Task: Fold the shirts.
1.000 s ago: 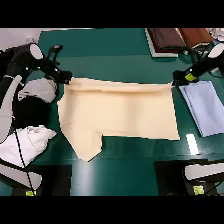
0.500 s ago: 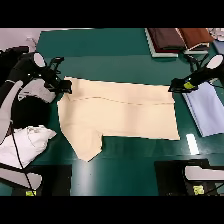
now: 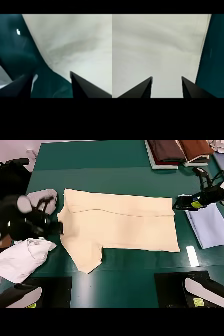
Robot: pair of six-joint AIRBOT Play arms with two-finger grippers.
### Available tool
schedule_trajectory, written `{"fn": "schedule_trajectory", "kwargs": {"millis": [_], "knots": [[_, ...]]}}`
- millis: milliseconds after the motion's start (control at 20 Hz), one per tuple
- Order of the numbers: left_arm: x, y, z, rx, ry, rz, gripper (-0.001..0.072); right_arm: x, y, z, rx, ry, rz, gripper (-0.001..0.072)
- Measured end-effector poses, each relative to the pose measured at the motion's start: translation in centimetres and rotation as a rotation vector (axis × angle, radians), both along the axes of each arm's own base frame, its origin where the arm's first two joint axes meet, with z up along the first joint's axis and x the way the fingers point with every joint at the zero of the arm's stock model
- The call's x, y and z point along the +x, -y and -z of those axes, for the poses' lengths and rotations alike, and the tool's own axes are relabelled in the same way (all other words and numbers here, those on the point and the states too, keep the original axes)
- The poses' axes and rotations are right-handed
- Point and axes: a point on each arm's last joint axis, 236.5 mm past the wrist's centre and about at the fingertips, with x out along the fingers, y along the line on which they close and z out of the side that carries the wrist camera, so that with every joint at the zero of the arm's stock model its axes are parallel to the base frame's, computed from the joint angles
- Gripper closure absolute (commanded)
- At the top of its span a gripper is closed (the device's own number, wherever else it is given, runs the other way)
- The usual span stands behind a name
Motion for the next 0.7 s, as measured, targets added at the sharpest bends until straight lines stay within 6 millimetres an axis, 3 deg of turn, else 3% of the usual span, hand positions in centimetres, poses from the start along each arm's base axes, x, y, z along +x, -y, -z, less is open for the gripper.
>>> {"fn": "schedule_trajectory", "kwargs": {"millis": [100, 200, 400, 450, 500, 600, 700], "knots": [[-2.9, 0.8, 1.4, -0.047, -0.02, -0.039, 0.0168, -0.2, -0.3, -0.2, 0.01, 0.01, 0.002, 0.0282], [-4.3, 1.6, 2.7, -0.093, -0.027, -0.085, 0.0168, -0.1, -0.7, -0.5, 0.031, 0.022, 0.004, 0.0281], [-4.1, 4.0, 3.8, -0.217, 0.022, -0.183, 0.017, 0.0, -1.6, -0.9, 0.073, 0.038, 0.008, 0.0281], [-3.8, 4.5, 3.8, -0.244, 0.039, -0.196, 0.0241, 0.1, -1.8, -1.0, 0.078, 0.039, 0.008, 0.0281], [-3.5, 4.9, 3.8, -0.268, 0.057, -0.207, 0.0437, 0.1, -1.9, -1.0, 0.083, 0.042, 0.009, 0.0281], [-3.0, 5.4, 3.7, -0.297, 0.079, -0.22, 0.0686, 0.0, -2.0, -1.1, 0.089, 0.041, 0.008, 0.0281], [-2.8, 5.7, 3.4, -0.314, 0.091, -0.215, 0.0686, -0.4, -1.9, -0.9, 0.095, 0.021, 0.009, 0.0281]]}}
